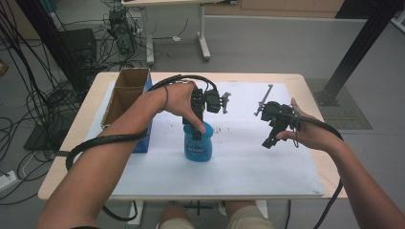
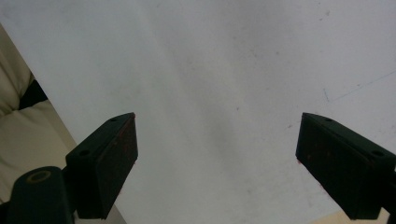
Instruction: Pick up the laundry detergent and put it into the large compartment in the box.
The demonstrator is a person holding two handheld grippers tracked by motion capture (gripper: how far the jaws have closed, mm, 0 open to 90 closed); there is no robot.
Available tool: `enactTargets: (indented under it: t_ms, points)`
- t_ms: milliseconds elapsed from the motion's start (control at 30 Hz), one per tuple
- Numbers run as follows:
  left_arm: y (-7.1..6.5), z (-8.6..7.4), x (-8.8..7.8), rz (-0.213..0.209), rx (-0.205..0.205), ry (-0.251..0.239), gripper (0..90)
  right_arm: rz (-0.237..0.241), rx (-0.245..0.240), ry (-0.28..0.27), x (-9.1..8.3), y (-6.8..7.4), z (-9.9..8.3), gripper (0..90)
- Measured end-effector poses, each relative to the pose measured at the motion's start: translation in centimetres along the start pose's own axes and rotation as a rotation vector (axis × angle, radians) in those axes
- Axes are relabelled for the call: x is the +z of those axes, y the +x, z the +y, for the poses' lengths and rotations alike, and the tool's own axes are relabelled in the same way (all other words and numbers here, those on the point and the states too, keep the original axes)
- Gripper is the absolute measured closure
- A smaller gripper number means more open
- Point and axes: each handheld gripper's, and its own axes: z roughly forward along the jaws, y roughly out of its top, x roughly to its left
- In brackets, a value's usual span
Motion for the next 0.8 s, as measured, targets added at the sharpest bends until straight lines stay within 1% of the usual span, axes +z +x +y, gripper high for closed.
enactTargets:
  t_ms: [533, 600, 800]
  points:
    - [0.1, -0.3, 1.2, -0.015, 0.001, 0.008, 5.0, 0.005, -0.003, 0.006, 0.4, 0.0, 0.4, 13.0]
    - [0.1, -0.3, 1.2, -0.014, -0.001, 0.006, 5.0, 0.006, -0.012, 0.009, 0.4, -0.1, 0.5, 13.0]
    - [0.1, -0.2, 1.6, -0.02, 0.003, 0.012, 5.0, 0.008, -0.007, 0.006, 0.4, 0.0, 0.5, 13.0]
